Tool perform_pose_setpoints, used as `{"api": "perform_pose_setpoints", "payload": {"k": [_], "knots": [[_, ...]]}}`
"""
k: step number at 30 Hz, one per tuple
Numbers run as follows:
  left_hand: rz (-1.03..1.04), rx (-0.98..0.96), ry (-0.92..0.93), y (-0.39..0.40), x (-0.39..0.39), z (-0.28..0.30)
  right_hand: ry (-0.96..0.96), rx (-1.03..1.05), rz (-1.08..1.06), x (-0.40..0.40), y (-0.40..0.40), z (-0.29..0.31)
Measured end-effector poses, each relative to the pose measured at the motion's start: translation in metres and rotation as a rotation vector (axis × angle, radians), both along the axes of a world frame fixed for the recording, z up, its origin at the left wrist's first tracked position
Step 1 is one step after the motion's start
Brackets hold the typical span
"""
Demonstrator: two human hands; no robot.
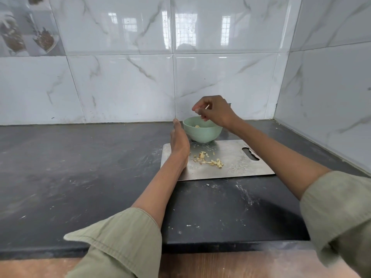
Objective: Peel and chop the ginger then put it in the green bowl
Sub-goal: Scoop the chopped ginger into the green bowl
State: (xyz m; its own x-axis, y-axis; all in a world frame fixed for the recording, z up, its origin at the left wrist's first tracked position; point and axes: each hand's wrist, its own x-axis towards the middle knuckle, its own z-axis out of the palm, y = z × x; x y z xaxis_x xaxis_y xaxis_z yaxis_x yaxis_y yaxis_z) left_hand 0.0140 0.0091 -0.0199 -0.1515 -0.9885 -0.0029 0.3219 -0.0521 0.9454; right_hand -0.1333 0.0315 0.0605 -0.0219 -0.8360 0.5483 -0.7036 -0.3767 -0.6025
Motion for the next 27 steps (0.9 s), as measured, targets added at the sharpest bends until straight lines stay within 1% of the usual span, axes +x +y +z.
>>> {"api": "perform_pose_setpoints", "payload": {"k": [2, 4, 6, 9, 13, 15, 18, 20, 22, 25, 27], "knots": [[-0.003, 0.012, 0.019, -0.004, 0.0, -0.002, -0.019, 0.029, 0.131, 0.005, 0.024, 0.0], [0.0, 0.018, 0.021, -0.012, -0.001, -0.007, 0.07, 0.099, 0.184, 0.004, 0.043, -0.01], [-0.01, 0.021, 0.005, -0.008, -0.001, -0.004, 0.189, 0.187, 0.169, -0.004, 0.054, -0.031], [-0.005, 0.009, 0.002, -0.001, 0.001, 0.0, 0.274, 0.276, 0.124, -0.019, 0.056, -0.056], [0.005, 0.002, -0.004, -0.003, 0.002, 0.0, 0.375, 0.337, 0.032, -0.027, 0.053, -0.059], [-0.004, -0.012, -0.003, -0.001, 0.002, 0.001, 0.377, 0.343, 0.047, -0.023, 0.054, -0.058], [-0.017, -0.015, 0.006, 0.003, 0.002, 0.002, 0.258, 0.349, 0.141, -0.01, 0.059, -0.059], [-0.026, -0.007, 0.014, 0.003, 0.003, 0.003, 0.231, 0.287, 0.142, -0.003, 0.057, -0.057], [-0.032, -0.003, 0.017, 0.004, 0.004, 0.005, 0.315, 0.222, 0.126, 0.008, 0.056, -0.056], [-0.009, 0.011, 0.014, 0.007, 0.005, 0.006, 0.477, 0.199, 0.248, 0.023, 0.058, -0.061], [0.007, 0.02, 0.01, 0.006, 0.006, 0.007, 0.509, 0.172, 0.281, 0.025, 0.059, -0.062]]}}
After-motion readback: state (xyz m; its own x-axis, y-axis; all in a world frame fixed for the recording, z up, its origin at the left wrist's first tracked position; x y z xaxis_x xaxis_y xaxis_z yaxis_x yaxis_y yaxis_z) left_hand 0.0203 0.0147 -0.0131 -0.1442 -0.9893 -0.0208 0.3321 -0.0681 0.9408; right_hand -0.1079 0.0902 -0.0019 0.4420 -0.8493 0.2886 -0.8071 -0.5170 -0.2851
